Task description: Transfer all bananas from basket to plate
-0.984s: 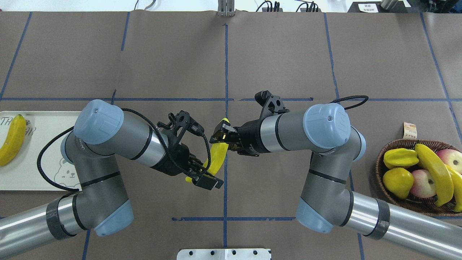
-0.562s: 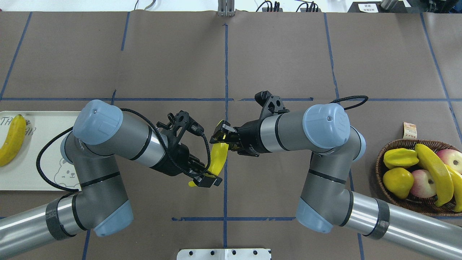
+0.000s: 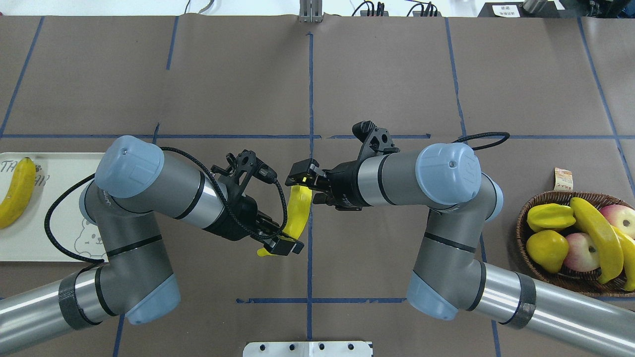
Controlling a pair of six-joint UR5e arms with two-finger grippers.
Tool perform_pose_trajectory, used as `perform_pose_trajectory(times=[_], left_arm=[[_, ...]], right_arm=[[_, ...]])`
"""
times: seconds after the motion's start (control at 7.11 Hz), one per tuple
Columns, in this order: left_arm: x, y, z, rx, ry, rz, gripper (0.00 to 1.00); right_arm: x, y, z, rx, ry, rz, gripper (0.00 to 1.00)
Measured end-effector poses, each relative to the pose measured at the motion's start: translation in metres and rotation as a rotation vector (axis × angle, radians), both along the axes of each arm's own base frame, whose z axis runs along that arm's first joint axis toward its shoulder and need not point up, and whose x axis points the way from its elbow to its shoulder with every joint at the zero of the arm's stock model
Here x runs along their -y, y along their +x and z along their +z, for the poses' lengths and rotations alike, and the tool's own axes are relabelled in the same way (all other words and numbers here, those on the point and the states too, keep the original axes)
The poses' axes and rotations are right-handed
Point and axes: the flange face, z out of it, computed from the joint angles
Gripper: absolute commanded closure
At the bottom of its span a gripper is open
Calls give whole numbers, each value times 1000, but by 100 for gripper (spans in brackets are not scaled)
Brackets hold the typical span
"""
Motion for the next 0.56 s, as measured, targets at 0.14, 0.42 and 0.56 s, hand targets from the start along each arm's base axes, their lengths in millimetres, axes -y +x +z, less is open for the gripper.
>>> perform_pose_trajectory(times=[0.14,0.42,0.56], left_arm=[[1,-1,0,4,-24,-7,100],[10,-7,9,35,-114,-37,100],[20,-15,28,70,-169,-64,100]], right_arm=[[2,2,0,-1,2,5,0],[9,8,1,-22,-5,14,0],[13,9,5,-47,-18,16,0]])
